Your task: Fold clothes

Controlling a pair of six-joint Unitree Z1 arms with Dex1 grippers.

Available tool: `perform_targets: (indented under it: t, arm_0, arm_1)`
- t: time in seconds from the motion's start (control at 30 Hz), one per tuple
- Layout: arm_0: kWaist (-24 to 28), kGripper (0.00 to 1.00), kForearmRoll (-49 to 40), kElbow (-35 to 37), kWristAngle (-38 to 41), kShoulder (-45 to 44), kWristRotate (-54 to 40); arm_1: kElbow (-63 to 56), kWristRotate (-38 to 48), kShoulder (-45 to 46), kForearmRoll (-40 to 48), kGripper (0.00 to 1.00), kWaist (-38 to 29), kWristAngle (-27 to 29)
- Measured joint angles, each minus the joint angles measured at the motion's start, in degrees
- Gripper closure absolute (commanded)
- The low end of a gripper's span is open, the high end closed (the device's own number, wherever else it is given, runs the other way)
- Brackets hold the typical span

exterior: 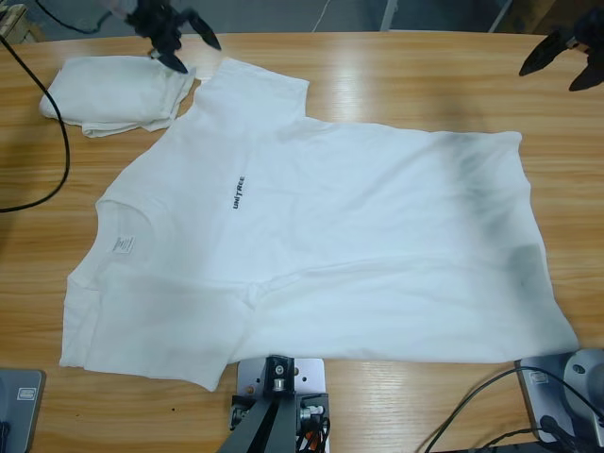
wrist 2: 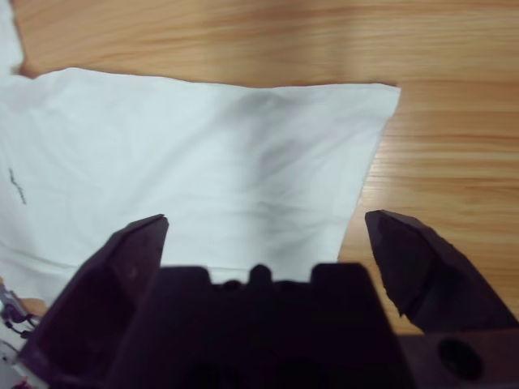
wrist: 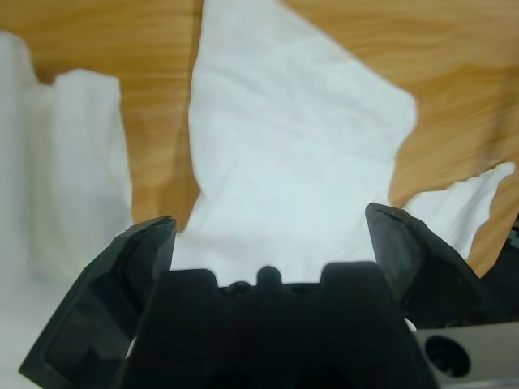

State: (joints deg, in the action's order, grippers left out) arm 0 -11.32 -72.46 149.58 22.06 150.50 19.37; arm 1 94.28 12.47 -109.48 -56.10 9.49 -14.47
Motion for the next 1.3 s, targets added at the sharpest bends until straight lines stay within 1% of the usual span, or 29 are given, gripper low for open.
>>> perform_targets:
  t: [0.2, 0.3, 0.33, 0.43, 0.47, 0.5, 0.53, 0.6, 0.63, 0.67, 0.77, 0.87, 0.9, 0.93, 1.07, 1.1, 1.17, 1.3]
  arm_0:
    - [-0.4, 0.092, 0.0, 0.4, 0.0, 3.2, 0.3]
    - [-1.2, 0.096, 0.1, 1.2, -1.3, 4.2, 0.8]
    - [-1.5, 0.108, 0.3, 1.4, -1.8, 4.4, 1.3]
    - [-2.4, 0.227, 1.2, 2.5, -2.8, 4.9, 3.8]
    - [-2.7, 0.247, 1.4, 2.7, -2.9, 5.1, 4.7]
    - [-2.9, 0.258, 1.6, 2.8, -2.9, 5.2, 5.3]
    - [-3.1, 0.262, 1.8, 2.9, -2.9, 5.3, 6.0]
    - [-3.4, 0.266, 2.0, 3.0, -2.9, 5.5, 6.8]
    - [-3.4, 0.291, 2.1, 3.0, -2.9, 5.6, 7.1]
    - [-3.5, 0.317, 2.1, 3.0, -2.9, 5.6, 7.3]
    - [-3.5, 0.317, 2.1, 3.0, -2.9, 5.7, 8.0]
    - [-3.5, 0.34, 2.1, 3.1, -2.6, 5.8, 8.9]
    - [-3.5, 0.34, 2.1, 3.1, -2.4, 5.9, 9.2]
    - [-3.5, 0.34, 2.1, 3.1, -2.2, 5.9, 9.4]
    - [-3.6, 0.34, 2.1, 3.1, -2.1, 5.9, 9.8]
    - [-3.6, 0.34, 2.1, 3.1, -2.1, 5.9, 9.8]
    - [-3.6, 0.34, 2.1, 3.1, -2.1, 5.9, 9.8]
    - [-3.7, 0.34, 2.1, 3.1, -2.0, 5.9, 9.8]
  arm_1:
    - [0.3, -0.2, -1.5, 0.0, 0.0, 0.0, 0.7]
    - [0.0, -0.5, -1.7, 0.5, 0.0, 0.0, 1.1]
    - [-0.4, -0.6, -1.7, 0.8, 0.0, 0.0, 1.2]
    - [-1.4, -1.0, -1.7, 1.6, 0.0, 0.0, 1.4]
    - [-1.7, -1.0, -1.7, 1.9, 0.004, 0.0, 1.6]
    - [-2.2, -1.1, -1.7, 2.0, 0.035, 0.0, 2.0]
    - [-2.6, -1.1, -1.7, 2.2, 0.089, 0.0, 2.4]
    - [-3.9, -1.1, -1.7, 2.7, 0.108, 0.0, 3.3]
    - [-4.8, -1.1, -1.7, 3.3, 0.109, 0.2, 3.3]
    - [-6.2, -0.9, -1.7, 4.5, 0.107, 0.9, 2.6]
    - [-13.0, 0.3, -1.7, 11.2, 0.107, 5.8, -2.0]
    - [-17.9, 0.8, -1.8, 16.3, 0.111, 10.2, -4.2]
    - [-18.6, 0.8, -1.8, 17.2, 0.139, 11.1, -4.5]
    - [-19.1, 0.9, -1.8, 18.0, 0.188, 11.6, -4.6]
    - [-20.0, 1.1, -2.7, 20.8, 0.26, 13.6, -6.9]
    - [-20.1, 1.2, -3.1, 21.4, 0.313, 13.9, -7.6]
    - [-20.5, 1.2, -4.1, 22.8, 0.363, 14.6, -8.9]
    - [-22.7, 1.2, -6.5, 27.2, 0.363, 16.1, -11.9]
